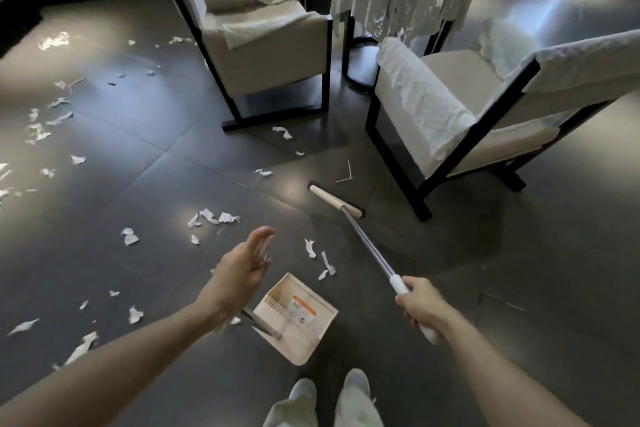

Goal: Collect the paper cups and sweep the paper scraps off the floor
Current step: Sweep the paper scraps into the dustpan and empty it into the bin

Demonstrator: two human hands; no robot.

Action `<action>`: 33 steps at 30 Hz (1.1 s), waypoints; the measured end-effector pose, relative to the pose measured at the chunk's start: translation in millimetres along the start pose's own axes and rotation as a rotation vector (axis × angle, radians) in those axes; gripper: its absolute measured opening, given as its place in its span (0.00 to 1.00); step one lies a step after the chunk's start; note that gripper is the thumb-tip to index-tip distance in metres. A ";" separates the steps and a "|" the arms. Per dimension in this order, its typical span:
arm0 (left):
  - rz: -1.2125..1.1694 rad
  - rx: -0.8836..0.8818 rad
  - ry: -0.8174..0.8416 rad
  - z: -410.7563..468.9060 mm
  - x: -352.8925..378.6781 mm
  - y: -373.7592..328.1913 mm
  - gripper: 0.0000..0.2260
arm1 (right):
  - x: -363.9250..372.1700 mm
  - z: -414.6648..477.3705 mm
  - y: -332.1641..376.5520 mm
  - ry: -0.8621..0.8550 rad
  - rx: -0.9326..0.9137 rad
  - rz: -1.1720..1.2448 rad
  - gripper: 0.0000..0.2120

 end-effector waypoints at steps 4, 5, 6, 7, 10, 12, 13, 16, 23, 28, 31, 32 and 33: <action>0.013 -0.063 -0.051 -4.1 10.6 11.5 0.22 | 1.2 31.1 2.2 0.061 0.001 -0.047 0.06; 0.003 -0.082 -0.065 -5.4 12.9 13.5 0.22 | 4.9 38.1 1.1 0.080 0.011 -0.022 0.05; -0.013 -0.097 -0.078 -6.6 15.6 15.6 0.23 | 9.6 45.4 -1.1 0.107 0.029 0.014 0.07; -0.029 -0.109 -0.088 -7.3 18.4 18.3 0.23 | 15.2 51.6 -3.3 0.140 0.051 0.048 0.08; -0.061 -0.150 -0.091 -9.3 27.7 28.6 0.22 | 30.6 64.0 -8.0 0.243 0.104 0.062 0.08; -0.051 -0.156 -0.095 -5.9 28.7 35.0 0.21 | 36.1 66.1 -11.4 0.291 0.148 0.063 0.06; -0.041 -0.157 -0.104 -3.1 27.5 37.9 0.21 | 37.6 65.7 -12.9 0.314 0.165 0.055 0.05; -0.003 -0.167 -0.111 5.6 21.9 45.0 0.20 | 40.4 66.4 -11.9 0.349 0.174 0.062 0.05; -0.028 -0.175 -0.147 -5.4 30.4 54.2 0.19 | 37.7 41.6 8.4 0.404 -0.004 -0.287 0.11; -0.031 -0.141 -0.171 3.1 34.9 45.1 0.18 | 41.6 -7.7 14.4 0.467 -0.036 -0.572 0.14; -0.029 -0.140 -0.177 6.1 33.0 44.0 0.18 | 45.1 -36.9 9.7 0.610 0.090 -0.345 0.24; -0.025 -0.142 -0.178 7.1 31.8 44.2 0.18 | 41.7 -43.1 8.8 0.660 0.169 -0.202 0.26; -0.028 -0.145 -0.177 7.7 30.5 44.5 0.18 | 34.8 -49.0 9.9 0.699 0.232 -0.106 0.28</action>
Point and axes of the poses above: each hand's wrist, its own z-axis towards the middle knuckle, its own x-axis out of the palm, y = z × x, the point moved 6 cm from there along z, towards the middle knuckle, and after that the axes turned 4 degrees about -z, right-handed, at the moved point
